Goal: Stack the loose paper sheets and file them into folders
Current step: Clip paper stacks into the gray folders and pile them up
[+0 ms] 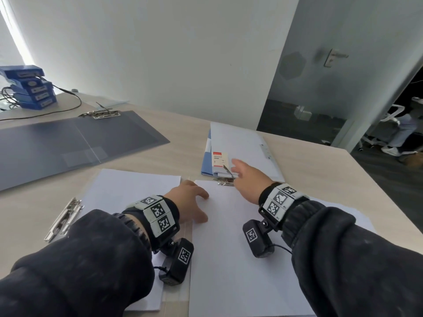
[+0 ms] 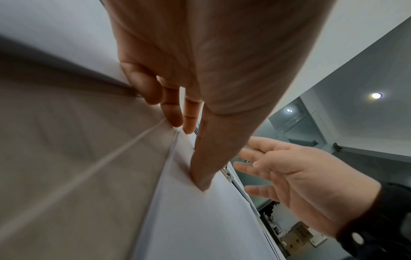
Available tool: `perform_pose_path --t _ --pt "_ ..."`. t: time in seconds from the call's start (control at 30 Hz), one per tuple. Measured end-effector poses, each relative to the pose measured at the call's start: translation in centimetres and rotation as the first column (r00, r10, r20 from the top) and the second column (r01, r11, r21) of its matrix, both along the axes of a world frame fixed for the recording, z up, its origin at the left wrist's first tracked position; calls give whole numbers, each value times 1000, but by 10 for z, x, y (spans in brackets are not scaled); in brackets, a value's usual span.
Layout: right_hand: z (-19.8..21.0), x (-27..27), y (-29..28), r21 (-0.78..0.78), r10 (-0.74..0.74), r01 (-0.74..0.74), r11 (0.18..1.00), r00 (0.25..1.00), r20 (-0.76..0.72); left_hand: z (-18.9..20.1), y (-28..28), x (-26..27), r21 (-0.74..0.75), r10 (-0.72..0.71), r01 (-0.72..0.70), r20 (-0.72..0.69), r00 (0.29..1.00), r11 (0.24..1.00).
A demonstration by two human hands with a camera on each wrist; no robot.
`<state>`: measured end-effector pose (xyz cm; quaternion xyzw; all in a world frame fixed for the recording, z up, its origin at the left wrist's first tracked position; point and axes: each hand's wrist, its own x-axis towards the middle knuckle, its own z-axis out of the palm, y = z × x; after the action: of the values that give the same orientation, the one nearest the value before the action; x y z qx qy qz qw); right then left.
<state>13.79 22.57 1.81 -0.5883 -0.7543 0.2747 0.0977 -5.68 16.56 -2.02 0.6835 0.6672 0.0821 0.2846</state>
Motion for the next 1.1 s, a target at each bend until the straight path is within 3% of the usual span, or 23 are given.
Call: perform_pose_path --t 0.13,0.4,0.8,1.1 --pt "6 -15 -4 24 119 -132 991 947 300 -1 0 0 4 0 0 6 1000 1000" --pt "-1 -27 1 19 177 -219 976 834 523 -3 1 -1 6 1 -1 9 1000 1000" --pt "-15 -35 5 -1 154 -201 980 747 646 -3 1 -1 12 -12 12 0 1000 1000" --pt "-15 -32 3 -12 158 -190 982 777 609 -3 0 0 24 -17 17 -3 1000 1000"
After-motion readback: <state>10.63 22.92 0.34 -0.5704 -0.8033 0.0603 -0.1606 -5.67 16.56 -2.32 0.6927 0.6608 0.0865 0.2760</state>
